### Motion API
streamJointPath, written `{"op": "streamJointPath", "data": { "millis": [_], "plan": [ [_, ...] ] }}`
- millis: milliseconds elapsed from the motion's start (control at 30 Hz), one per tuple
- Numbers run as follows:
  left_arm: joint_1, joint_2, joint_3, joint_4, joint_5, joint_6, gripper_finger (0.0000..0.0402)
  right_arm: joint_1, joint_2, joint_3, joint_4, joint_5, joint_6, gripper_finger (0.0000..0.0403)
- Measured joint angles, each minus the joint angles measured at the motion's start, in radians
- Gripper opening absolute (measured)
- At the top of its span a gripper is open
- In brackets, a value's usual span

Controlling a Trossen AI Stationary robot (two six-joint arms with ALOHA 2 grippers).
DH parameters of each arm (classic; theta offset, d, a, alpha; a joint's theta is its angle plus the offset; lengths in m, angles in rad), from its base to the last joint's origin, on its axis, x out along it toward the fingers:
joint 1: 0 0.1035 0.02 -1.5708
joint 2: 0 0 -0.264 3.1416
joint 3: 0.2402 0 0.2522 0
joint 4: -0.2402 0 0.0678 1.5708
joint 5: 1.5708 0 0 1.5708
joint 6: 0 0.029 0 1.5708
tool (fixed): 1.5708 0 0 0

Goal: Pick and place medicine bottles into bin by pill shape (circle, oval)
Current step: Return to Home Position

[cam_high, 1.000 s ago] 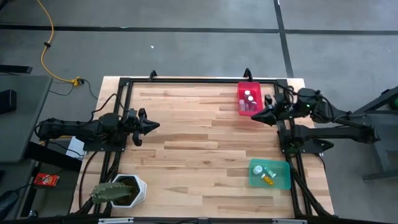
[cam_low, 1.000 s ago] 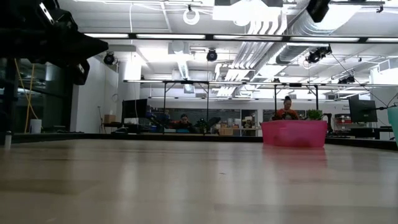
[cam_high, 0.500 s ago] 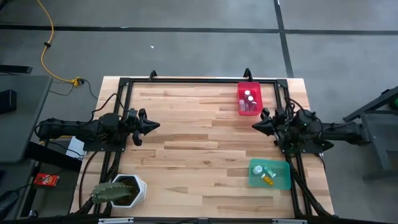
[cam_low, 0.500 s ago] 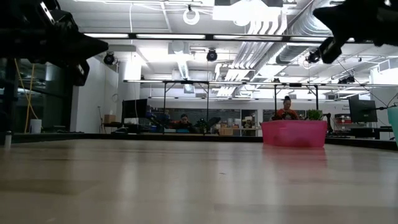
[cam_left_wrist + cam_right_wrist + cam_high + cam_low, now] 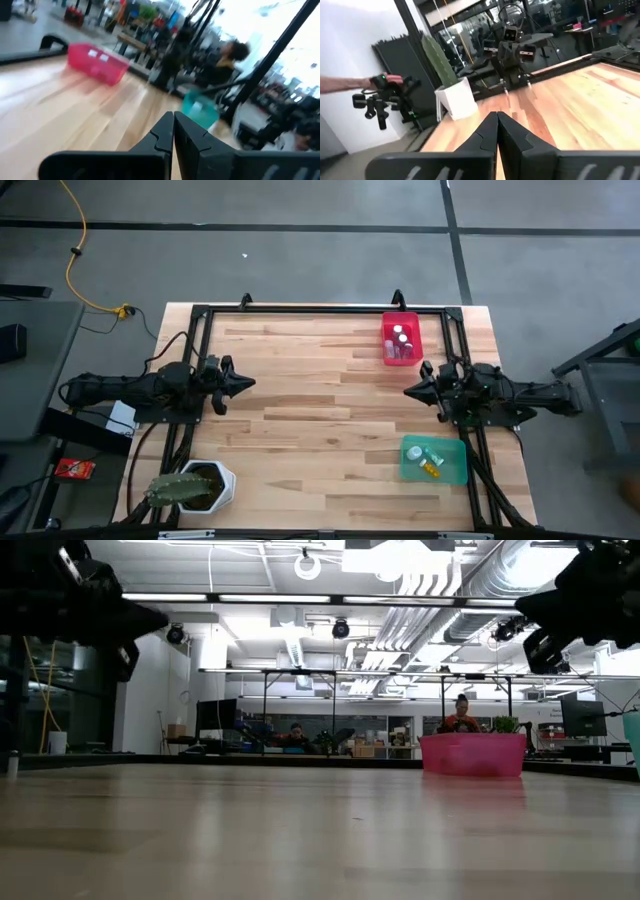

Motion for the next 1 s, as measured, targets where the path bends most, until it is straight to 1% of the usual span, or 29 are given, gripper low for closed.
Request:
{"op": "streamJointPath", "data": {
  "millis": [67,100,200,333,400,767,1000],
  "plan": [
    [0.000,-0.025,0.001,-0.094,0.001,0.000,0.0003,0.000,-0.002,0.000,-0.039,0.001,-0.023,0.0000],
    [0.001,-0.030,-0.002,-0.106,0.012,0.001,0.0003,0.000,0.000,0.000,-0.042,0.009,-0.034,0.0000],
    [0.001,-0.036,0.000,-0.105,0.043,0.007,0.0003,0.000,0.002,0.000,-0.047,0.035,-0.067,0.0000],
    [0.001,-0.040,0.000,-0.106,0.048,0.002,0.0003,0.000,0.004,0.000,-0.066,0.131,-0.092,0.0000],
    [0.001,-0.042,0.000,-0.109,0.048,0.001,0.0003,-0.001,0.006,0.000,-0.069,0.152,-0.106,0.0000],
    [0.001,-0.120,0.000,-0.106,0.048,0.000,0.0003,0.000,0.007,0.000,-0.071,0.158,-0.106,0.0000],
    [0.001,-0.120,0.000,-0.108,0.048,0.000,0.0003,0.000,-0.003,0.000,-0.070,0.158,-0.106,0.0000]
  ]
}}
